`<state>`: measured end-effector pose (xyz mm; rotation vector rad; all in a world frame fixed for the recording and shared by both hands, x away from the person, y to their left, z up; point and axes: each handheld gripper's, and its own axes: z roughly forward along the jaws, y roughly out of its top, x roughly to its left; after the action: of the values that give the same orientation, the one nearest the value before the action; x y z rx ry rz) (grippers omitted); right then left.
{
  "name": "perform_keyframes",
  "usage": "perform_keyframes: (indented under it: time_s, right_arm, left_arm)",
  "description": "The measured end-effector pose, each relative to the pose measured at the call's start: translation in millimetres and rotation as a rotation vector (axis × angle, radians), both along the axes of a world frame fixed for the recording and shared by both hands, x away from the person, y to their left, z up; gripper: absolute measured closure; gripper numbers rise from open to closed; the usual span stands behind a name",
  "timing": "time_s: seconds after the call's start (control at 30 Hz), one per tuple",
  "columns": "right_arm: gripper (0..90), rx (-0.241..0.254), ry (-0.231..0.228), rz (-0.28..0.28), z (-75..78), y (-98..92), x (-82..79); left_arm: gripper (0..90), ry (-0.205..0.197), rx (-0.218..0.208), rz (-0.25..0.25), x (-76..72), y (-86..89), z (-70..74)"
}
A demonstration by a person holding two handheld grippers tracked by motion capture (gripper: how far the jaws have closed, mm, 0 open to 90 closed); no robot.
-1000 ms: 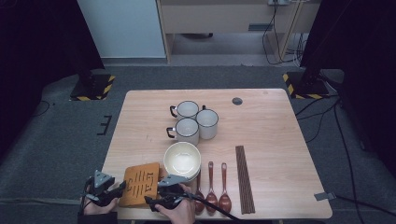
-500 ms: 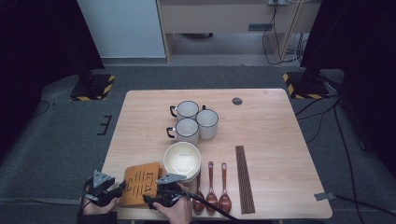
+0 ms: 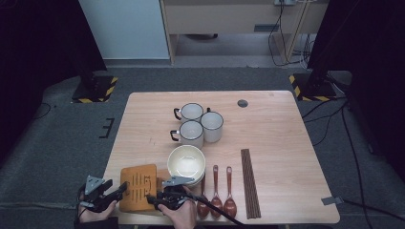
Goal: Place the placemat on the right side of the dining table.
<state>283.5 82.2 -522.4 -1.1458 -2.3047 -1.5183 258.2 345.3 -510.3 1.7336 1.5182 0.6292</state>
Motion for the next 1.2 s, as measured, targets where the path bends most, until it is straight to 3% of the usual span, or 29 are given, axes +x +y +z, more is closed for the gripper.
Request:
perform_keyframes:
  time_s: [0.33, 0.73, 1.2]
  right_arm:
    - [78.8, 0.071, 0.009, 0.038, 4.7, -3.3, -1.8]
    - [85.6, 0.12, 0.052, 0.059, 6.3, -4.7, -4.1]
    - [87.2, 0.142, 0.057, 0.064, 8.1, -4.8, -5.6]
  left_arm:
    - [35.9, -0.065, -0.039, 0.007, -11.8, 4.9, 4.0]
    - [35.6, -0.12, -0.047, 0.005, -24.8, 8.7, 6.1]
    - [36.4, -0.13, -0.044, 0.013, -29.1, 11.3, 7.0]
